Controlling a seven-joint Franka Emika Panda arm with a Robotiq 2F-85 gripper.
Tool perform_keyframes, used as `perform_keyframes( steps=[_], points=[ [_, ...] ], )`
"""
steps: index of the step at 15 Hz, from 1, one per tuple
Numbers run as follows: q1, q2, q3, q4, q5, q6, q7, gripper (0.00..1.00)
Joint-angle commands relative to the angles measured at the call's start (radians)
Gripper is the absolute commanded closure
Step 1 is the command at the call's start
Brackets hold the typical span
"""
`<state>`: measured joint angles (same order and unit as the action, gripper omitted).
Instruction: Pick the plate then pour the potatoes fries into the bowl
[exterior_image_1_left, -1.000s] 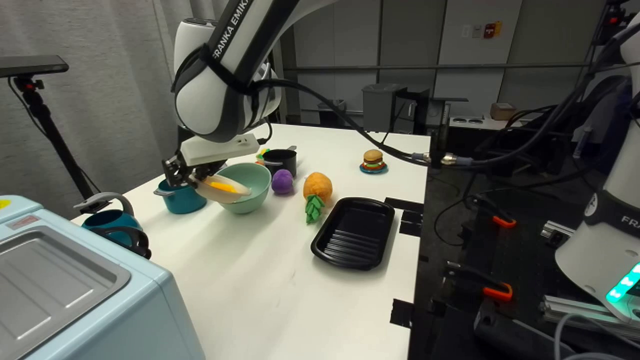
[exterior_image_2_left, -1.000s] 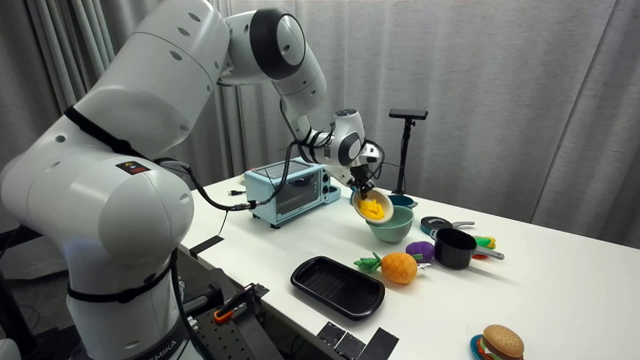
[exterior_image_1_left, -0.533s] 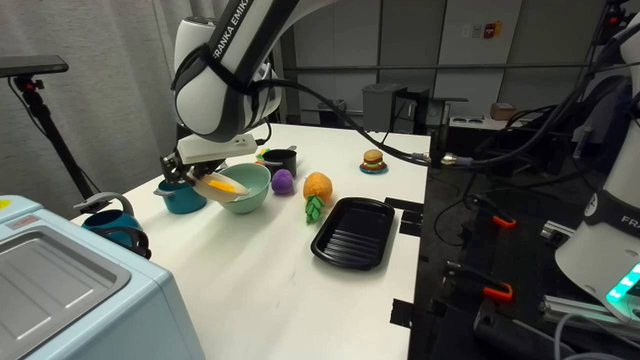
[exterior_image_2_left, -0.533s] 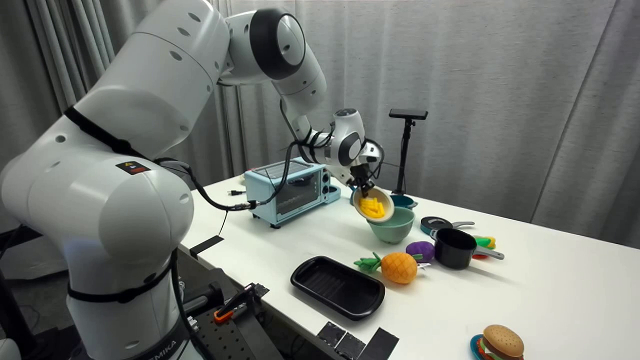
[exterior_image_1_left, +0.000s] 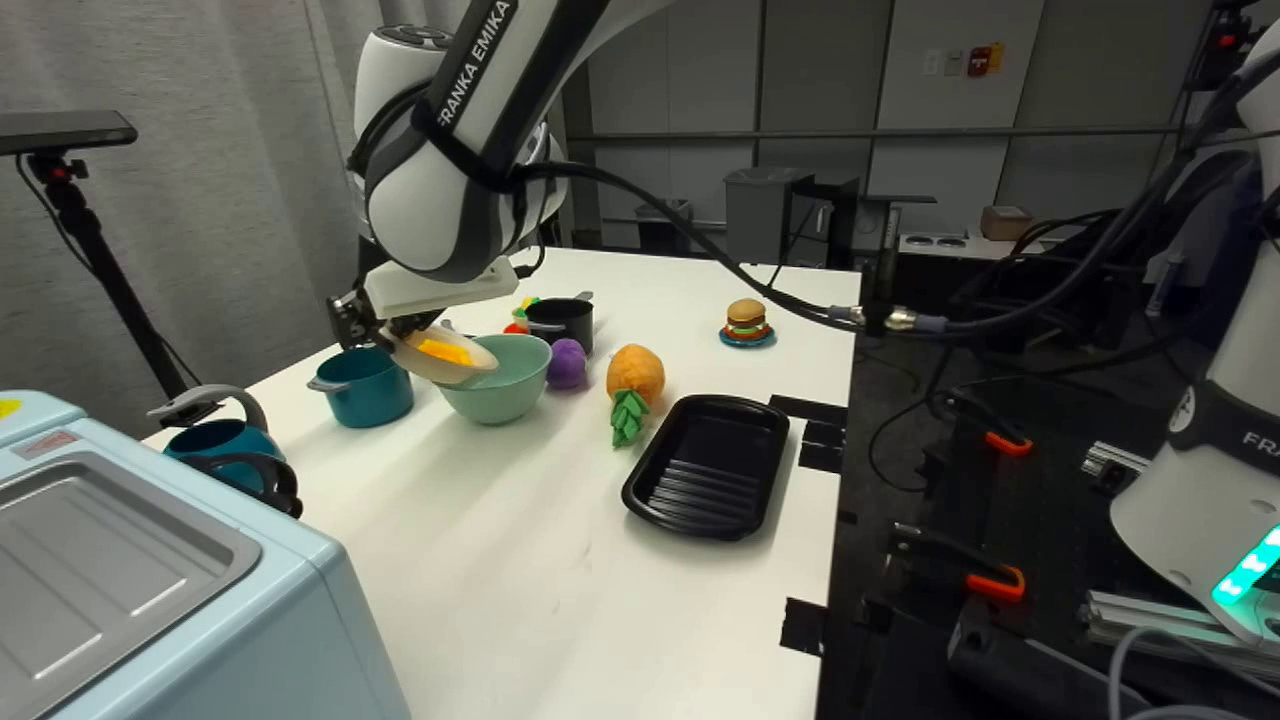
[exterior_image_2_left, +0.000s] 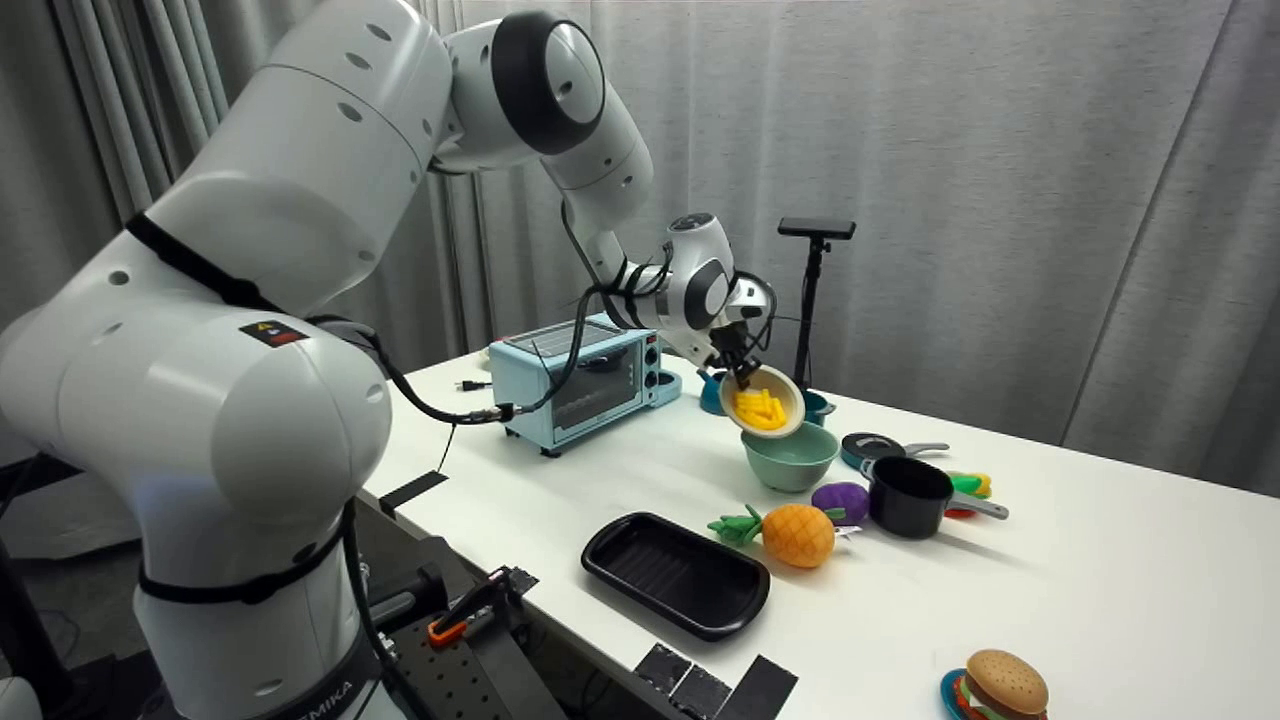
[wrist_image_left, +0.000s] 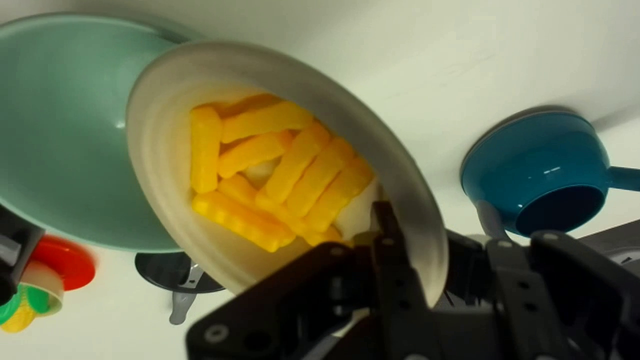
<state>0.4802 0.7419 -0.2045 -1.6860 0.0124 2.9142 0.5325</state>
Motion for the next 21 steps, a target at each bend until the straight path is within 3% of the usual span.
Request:
perform_keyframes(
  steps=[1,10,12,17,21],
  points=[
    [0.004,-0.001,-0.011,-0.002,-0.010,0.000,-0.002,0.95],
    [0.013,-0.001,-0.022,-0.004,-0.019,0.000,-0.001,0.95],
    [0.014,0.007,-0.032,0.014,-0.019,-0.003,0.007,0.99],
    [-0.011,0.030,-0.029,0.061,0.005,-0.029,0.026,0.99],
    [-0.065,0.030,0.022,0.079,0.046,-0.079,0.016,0.99]
  ],
)
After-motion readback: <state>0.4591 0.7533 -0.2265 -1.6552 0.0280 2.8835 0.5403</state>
